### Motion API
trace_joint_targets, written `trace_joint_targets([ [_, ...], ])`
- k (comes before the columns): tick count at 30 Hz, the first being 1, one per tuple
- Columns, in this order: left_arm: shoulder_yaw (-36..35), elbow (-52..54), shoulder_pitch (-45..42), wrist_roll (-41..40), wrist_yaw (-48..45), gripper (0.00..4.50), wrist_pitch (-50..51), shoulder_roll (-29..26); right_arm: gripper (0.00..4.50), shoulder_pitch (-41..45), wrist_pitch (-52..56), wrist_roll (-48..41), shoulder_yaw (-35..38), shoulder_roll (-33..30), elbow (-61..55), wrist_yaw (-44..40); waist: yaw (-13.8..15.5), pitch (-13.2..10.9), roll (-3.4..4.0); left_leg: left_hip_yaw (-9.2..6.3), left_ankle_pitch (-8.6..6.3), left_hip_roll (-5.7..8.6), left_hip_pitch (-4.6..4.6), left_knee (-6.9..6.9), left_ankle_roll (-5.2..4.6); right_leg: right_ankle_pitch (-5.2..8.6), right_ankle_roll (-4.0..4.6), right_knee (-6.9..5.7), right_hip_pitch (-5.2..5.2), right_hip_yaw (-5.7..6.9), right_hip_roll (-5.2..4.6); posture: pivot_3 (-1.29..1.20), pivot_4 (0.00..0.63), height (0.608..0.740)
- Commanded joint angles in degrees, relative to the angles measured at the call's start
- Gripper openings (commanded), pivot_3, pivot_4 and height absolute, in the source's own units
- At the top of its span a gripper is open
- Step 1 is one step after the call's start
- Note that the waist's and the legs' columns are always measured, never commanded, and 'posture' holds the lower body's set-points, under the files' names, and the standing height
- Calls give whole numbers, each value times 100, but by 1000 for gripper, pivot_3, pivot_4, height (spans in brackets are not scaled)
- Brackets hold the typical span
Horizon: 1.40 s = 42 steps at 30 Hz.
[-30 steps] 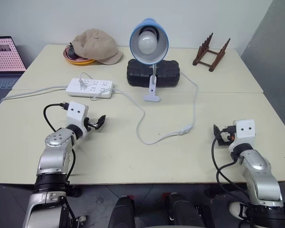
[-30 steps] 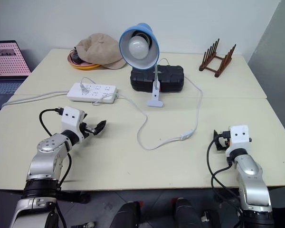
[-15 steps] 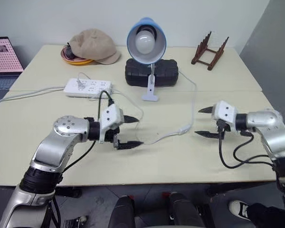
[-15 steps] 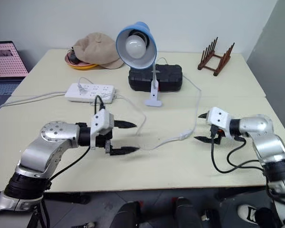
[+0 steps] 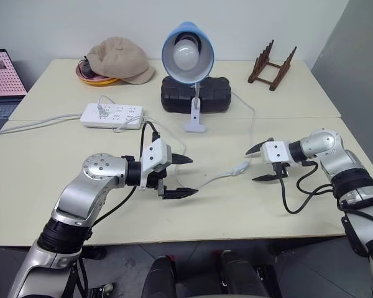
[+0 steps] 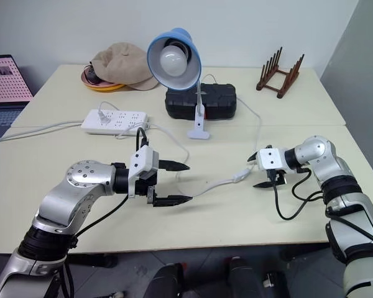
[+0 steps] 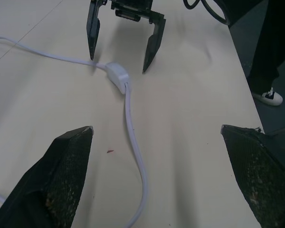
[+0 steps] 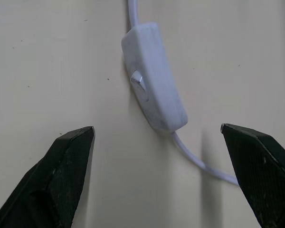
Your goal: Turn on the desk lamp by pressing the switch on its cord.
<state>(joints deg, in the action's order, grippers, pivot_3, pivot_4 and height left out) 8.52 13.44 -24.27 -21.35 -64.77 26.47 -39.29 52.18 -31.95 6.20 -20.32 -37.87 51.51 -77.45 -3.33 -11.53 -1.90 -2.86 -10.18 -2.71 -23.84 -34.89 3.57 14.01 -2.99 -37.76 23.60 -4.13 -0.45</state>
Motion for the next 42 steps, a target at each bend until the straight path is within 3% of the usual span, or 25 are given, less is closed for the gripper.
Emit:
trace_joint_targets([
  [1,-110,308,42,-108,118,4489,35,12,4500,264,-571,241,-39,120,320,96,1,0,0,-1,0,0,-1,0,0,-1,-1,-1,0,1,0,0,150,740],
  [5,-94,364,87,-114,160,4489,44,9,4500,438,-808,388,-76,193,672,75,1,0,0,-2,0,0,4,-1,0,-2,-2,-6,-1,0,1,0,150,740],
  [8,-97,383,113,-133,185,4500,59,7,3946,563,-802,339,-9,288,838,68,0,0,0,-4,0,0,7,-3,0,-1,-1,-12,-4,1,2,0,150,740],
  [23,-78,451,125,-301,323,4500,234,131,349,474,-805,211,168,408,984,150,-3,0,1,-6,1,0,10,-6,0,-3,-3,-21,-4,1,3,0,150,740],
  [31,-253,553,292,-626,643,4500,663,272,358,-82,1023,-778,773,439,-181,-462,5,-1,1,-9,1,0,9,-7,0,-5,-5,-24,-6,2,3,0,150,740],
  [34,-255,434,237,-598,762,4500,645,350,358,-548,3545,-1596,938,208,-2068,-839,14,-2,3,-12,1,0,10,-8,0,-5,-6,-28,-6,3,4,0,150,740],
  [36,-138,227,-77,-459,610,4500,491,319,358,-733,4498,-1780,905,84,-3017,-823,29,-4,7,-17,1,0,9,-9,0,-4,-5,-33,-5,5,4,0,150,740],
  [42,710,-635,-1189,365,-381,4500,-514,171,358,-908,4826,-1462,668,157,-3817,-311,35,-2,6,-17,1,3,9,-21,1,7,15,-27,-9,6,7,0,150,740],
])
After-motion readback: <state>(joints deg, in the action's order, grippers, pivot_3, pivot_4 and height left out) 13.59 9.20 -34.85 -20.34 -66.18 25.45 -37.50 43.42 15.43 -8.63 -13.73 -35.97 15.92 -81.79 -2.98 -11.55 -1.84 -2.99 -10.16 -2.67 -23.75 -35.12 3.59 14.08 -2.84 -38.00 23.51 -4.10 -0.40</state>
